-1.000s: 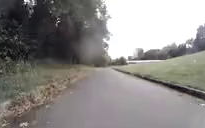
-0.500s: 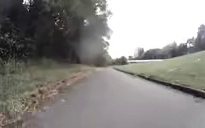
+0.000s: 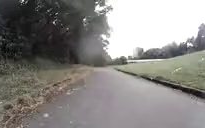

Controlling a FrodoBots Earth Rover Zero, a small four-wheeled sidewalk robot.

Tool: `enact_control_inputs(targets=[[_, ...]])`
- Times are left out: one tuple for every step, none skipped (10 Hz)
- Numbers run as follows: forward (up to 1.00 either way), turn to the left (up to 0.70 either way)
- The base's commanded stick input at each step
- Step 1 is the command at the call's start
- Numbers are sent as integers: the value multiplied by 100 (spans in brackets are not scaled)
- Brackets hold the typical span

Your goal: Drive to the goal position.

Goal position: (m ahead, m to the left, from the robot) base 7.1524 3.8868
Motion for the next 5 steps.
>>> enact_control_inputs(targets=[[100,-9],[100,-6],[100,-3],[100,-8],[100,-13]])
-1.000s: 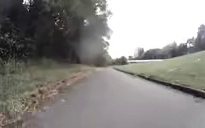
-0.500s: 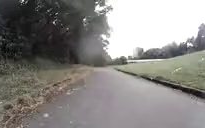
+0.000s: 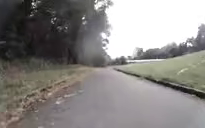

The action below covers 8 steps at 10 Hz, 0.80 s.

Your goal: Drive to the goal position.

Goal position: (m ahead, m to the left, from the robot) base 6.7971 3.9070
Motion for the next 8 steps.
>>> enact_control_inputs(targets=[[100,-6],[100,-4],[100,-3],[100,-4],[100,-4],[100,-4],[100,-4],[100,-4]])
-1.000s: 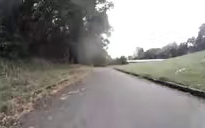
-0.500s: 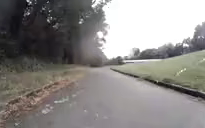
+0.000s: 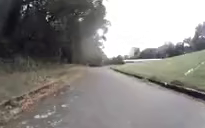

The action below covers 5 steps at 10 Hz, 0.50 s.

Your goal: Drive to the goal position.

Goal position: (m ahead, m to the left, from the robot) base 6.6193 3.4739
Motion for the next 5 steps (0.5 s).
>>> enact_control_inputs(targets=[[100,-3],[100,0],[100,0],[100,0],[100,1]])
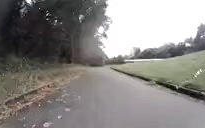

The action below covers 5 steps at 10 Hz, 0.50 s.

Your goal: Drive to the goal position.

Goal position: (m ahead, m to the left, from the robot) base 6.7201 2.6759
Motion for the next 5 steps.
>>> enact_control_inputs(targets=[[100,2],[100,17],[100,12],[100,3],[100,2]])
